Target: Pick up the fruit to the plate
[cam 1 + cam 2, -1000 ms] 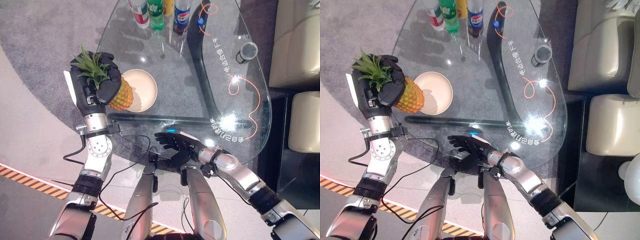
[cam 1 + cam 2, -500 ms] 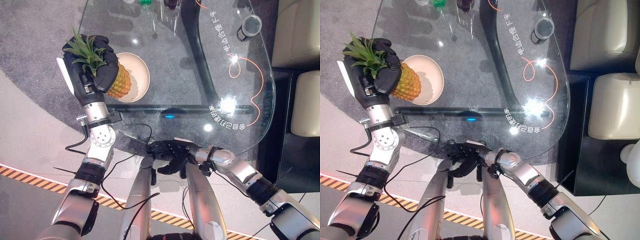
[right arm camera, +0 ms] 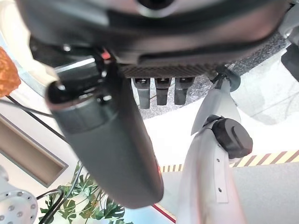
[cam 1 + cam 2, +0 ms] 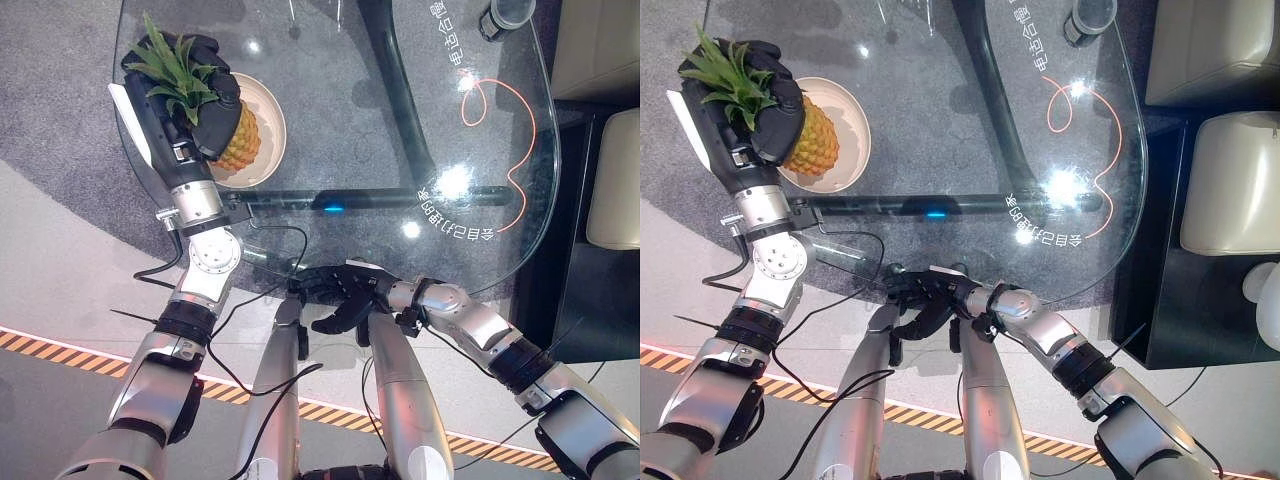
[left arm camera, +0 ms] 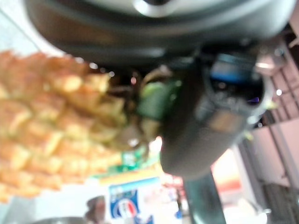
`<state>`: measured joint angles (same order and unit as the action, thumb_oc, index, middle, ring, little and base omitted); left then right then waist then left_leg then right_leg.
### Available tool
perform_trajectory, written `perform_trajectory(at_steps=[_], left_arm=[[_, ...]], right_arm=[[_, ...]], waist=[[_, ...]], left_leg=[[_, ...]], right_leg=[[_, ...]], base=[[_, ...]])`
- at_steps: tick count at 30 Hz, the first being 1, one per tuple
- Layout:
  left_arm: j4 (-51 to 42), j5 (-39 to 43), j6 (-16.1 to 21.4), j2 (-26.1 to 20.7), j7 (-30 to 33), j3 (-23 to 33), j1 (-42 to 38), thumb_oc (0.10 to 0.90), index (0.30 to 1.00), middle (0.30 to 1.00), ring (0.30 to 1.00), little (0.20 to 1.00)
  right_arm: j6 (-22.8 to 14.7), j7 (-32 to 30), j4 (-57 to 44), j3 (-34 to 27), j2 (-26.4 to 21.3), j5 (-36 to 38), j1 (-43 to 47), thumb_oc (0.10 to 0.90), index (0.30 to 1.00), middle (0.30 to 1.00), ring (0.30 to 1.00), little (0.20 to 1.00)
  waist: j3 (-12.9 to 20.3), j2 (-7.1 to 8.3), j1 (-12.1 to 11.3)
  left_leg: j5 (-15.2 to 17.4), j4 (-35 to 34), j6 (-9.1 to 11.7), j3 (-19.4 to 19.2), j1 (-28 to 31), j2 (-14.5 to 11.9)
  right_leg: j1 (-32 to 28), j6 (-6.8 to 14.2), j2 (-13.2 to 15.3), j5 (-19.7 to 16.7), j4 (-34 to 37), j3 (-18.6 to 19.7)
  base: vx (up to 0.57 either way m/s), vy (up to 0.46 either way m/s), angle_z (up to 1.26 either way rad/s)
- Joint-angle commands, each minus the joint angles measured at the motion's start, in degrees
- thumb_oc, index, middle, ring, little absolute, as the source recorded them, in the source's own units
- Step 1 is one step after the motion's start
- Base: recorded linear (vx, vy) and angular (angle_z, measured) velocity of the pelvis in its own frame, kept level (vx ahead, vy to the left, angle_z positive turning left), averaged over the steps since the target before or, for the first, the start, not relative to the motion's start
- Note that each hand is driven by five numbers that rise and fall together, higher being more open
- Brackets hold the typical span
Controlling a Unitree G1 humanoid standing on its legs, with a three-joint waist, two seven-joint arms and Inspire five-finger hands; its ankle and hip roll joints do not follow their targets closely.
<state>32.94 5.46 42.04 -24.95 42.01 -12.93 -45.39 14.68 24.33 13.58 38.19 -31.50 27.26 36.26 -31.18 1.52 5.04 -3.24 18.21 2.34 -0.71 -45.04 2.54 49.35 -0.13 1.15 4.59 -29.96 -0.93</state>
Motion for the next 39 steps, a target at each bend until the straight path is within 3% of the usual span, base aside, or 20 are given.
perform_trajectory(at_steps=[1, 10, 23, 28, 39], left_arm=[[-3.8, -5.4, 9.2, -2.3, 3.9, 1.5, -6.8, 0.100, 0.300, 0.300, 0.300, 0.200], [2.7, -10.4, 7.3, -5.0, 11.9, -1.2, -12.1, 0.100, 0.300, 0.300, 0.300, 0.200], [8.9, -11.6, 6.8, -6.6, 16.4, -3.1, -16.4, 0.100, 0.300, 0.300, 0.300, 0.200], [11.3, -8.4, 4.5, -7.1, 12.3, -4.8, -18.0, 0.100, 0.300, 0.300, 0.300, 0.200], [14.2, -4.9, 3.8, -7.1, 11.5, -4.4, -17.6, 0.100, 0.300, 0.300, 0.300, 0.200]], right_arm=[[-1.9, 1.4, -3.4, 0.5, 1.9, 4.9, -1.0, 0.800, 0.900, 0.900, 0.900, 0.900], [-2.7, 1.6, -1.6, 1.3, 1.1, 6.0, 0.9, 0.800, 0.900, 0.900, 0.900, 0.900], [-4.2, 1.0, -0.6, 2.4, 0.0, 7.7, 2.7, 0.800, 0.900, 0.900, 0.900, 0.900], [-4.4, 0.6, -0.7, 2.8, 0.0, 8.3, 3.6, 0.800, 0.900, 0.900, 0.900, 0.900], [-6.1, -0.5, 0.0, 3.4, 0.6, 8.5, 3.8, 0.800, 0.900, 0.900, 0.900, 0.900]], waist=[[1.4, 0.65, -0.1], [1.4, 1.01, 0.5], [1.4, 2.39, 0.9], [1.4, 2.86, 0.9], [1.4, 3.29, 0.9]], left_leg=[[4.5, 7.1, 0.1, -0.8, -2.8, 2.5], [4.4, 8.2, 0.4, -1.0, -5.3, 2.5], [4.4, 9.8, 0.8, -1.0, -9.3, 2.1], [4.6, 10.8, 1.0, -0.6, -10.9, 2.1], [4.8, 11.3, 1.3, -0.2, -12.7, 2.0]], right_leg=[[0.8, 2.7, -1.8, -4.9, 6.6, 2.2], [3.4, 2.9, -1.9, -5.3, 5.7, 2.4], [7.1, 3.0, -2.4, -5.3, 3.8, 2.0], [8.4, 3.0, -2.6, -5.2, 2.7, 1.6], [10.0, 3.0, -2.6, -5.1, 2.3, 1.3]], base=[[0.00, 0.024, -0.05], [0.01, 0.032, -0.02], [0.00, 0.013, -0.02], [0.00, 0.000, 0.00], [0.00, 0.000, 0.00]])
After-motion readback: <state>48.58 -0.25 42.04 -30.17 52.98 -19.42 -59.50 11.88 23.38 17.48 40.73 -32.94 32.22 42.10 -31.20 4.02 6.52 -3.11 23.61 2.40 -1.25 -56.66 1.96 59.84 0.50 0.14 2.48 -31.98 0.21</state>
